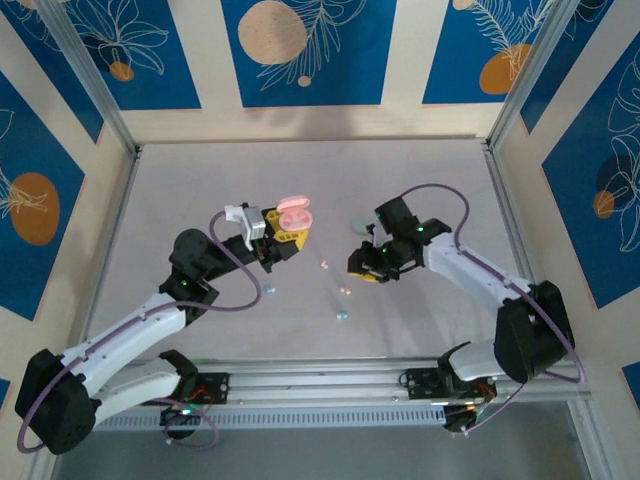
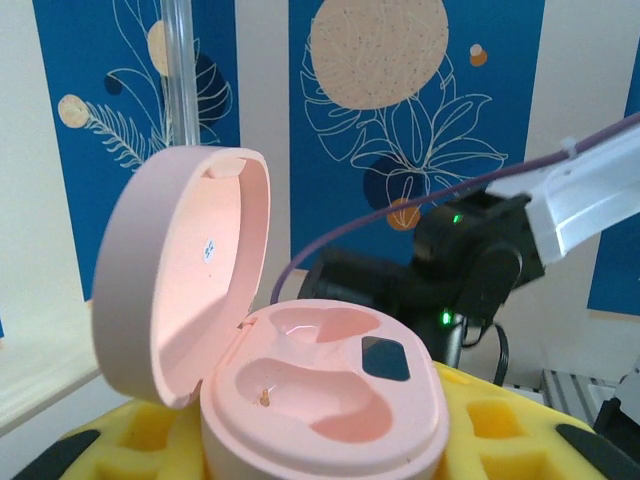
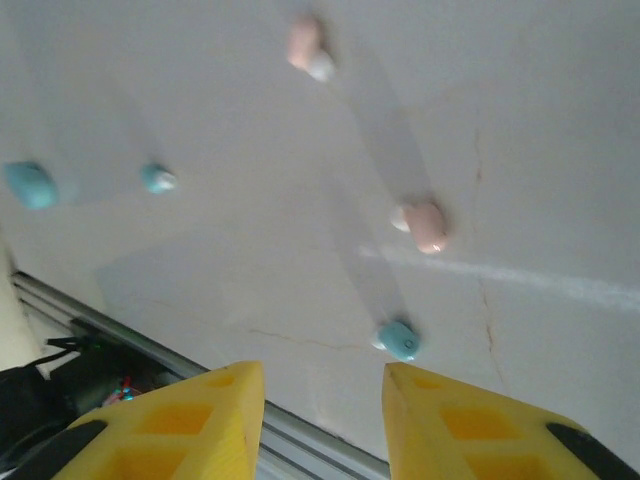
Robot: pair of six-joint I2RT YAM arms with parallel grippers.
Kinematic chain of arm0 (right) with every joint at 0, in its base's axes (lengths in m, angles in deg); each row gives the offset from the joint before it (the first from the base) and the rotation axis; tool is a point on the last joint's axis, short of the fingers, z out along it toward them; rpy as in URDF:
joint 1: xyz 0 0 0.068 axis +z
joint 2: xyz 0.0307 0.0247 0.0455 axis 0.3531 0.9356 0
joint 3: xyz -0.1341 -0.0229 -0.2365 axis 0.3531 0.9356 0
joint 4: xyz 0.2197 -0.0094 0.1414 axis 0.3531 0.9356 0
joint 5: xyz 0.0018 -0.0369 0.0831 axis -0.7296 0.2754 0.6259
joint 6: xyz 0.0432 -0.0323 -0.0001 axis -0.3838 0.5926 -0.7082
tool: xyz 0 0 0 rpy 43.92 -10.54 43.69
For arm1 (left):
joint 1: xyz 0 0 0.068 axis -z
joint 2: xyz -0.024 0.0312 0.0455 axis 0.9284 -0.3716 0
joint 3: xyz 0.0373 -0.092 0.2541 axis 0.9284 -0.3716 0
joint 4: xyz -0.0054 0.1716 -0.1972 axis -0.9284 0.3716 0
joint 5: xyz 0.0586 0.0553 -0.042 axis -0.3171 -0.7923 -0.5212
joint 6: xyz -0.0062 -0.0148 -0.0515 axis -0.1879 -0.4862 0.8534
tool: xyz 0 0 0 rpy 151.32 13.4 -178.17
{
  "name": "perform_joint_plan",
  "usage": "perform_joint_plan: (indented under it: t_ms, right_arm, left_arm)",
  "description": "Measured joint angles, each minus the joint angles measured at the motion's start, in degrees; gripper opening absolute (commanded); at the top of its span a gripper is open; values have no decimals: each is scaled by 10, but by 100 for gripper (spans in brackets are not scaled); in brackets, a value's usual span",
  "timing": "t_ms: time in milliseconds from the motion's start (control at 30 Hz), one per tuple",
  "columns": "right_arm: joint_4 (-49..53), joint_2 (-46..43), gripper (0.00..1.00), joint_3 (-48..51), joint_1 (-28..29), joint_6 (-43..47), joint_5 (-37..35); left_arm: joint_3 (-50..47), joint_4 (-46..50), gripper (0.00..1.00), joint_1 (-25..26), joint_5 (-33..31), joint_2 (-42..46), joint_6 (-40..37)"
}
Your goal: Insert wireless bluetooth earbuds into charging case
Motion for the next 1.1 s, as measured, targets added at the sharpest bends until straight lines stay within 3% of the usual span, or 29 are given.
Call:
perform_joint_plan:
  t_ms: [200, 433, 767, 1100]
  right_arm:
    - [-10, 72, 41, 7, 40, -19, -28]
    - [-23, 122, 41, -15, 36, -11, -42]
    - [-10, 243, 35, -177, 37, 23, -72]
    - [58, 354, 38, -317, 59, 38, -123]
  left_arm:
    - [0, 12, 27, 0, 0, 3, -4]
    - [0, 23, 27, 0, 0, 3, -4]
    - [0, 31, 27, 0, -2, 15, -9]
    - [0, 54, 27, 0, -9, 34, -25]
